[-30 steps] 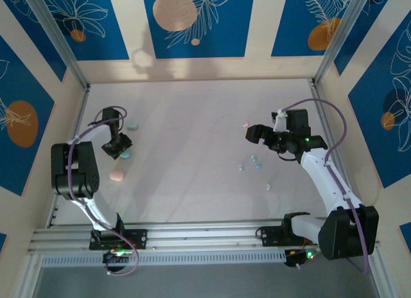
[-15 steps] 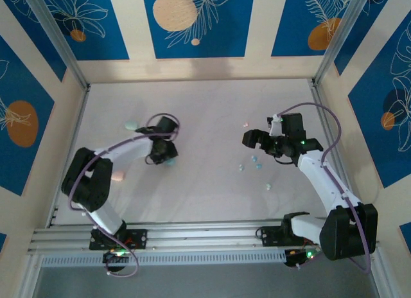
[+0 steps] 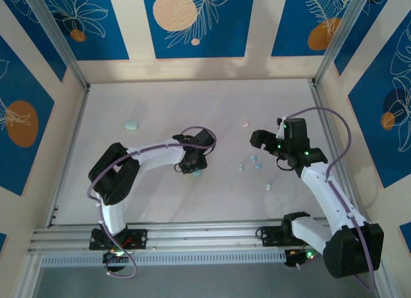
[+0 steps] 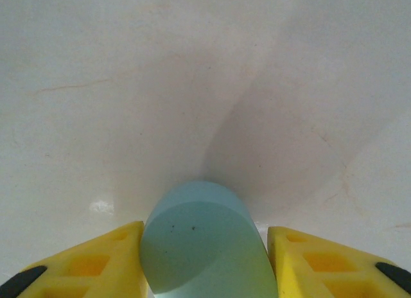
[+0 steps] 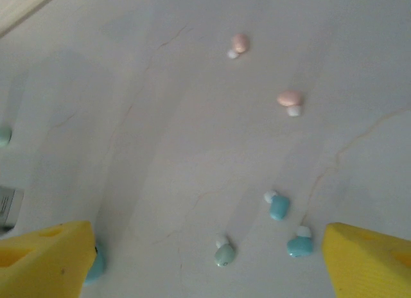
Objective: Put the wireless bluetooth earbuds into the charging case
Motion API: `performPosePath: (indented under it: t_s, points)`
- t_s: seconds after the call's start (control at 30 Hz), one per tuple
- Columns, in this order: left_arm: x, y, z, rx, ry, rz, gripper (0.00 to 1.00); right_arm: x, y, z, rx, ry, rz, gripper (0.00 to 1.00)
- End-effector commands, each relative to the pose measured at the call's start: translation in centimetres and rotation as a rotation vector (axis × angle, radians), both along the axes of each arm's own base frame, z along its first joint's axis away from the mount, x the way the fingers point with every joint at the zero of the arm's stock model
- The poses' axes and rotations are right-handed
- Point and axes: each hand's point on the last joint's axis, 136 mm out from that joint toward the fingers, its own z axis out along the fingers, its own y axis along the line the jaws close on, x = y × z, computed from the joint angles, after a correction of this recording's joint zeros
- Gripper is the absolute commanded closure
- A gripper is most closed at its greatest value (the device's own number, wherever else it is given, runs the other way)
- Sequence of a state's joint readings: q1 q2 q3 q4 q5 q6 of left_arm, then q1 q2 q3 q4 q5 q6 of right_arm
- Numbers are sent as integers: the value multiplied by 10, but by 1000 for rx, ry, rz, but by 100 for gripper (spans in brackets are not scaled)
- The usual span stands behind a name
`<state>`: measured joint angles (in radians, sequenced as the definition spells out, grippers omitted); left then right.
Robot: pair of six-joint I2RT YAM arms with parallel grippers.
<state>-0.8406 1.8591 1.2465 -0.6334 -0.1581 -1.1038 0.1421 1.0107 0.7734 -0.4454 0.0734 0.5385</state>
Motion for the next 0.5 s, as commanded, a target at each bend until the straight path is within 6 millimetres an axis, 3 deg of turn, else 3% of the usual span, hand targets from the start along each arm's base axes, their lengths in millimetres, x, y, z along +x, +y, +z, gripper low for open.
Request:
performPosePath:
  t_s: [0.0,0.13,0.27,0.47]
  points:
    - [-5,3,-7,24,26,57,51,2,-11,-6,21,-6,-36,10]
    - [-5,4,-8,24,26,69,46,-3,18,-1,140,-32,146,14]
    - [-3,7,-1,25,0,70,37,-4,38,1,136,-82,245,18]
    - [8,27,39,29,-151,89,19,-8,82,-11,13,-127,431,23]
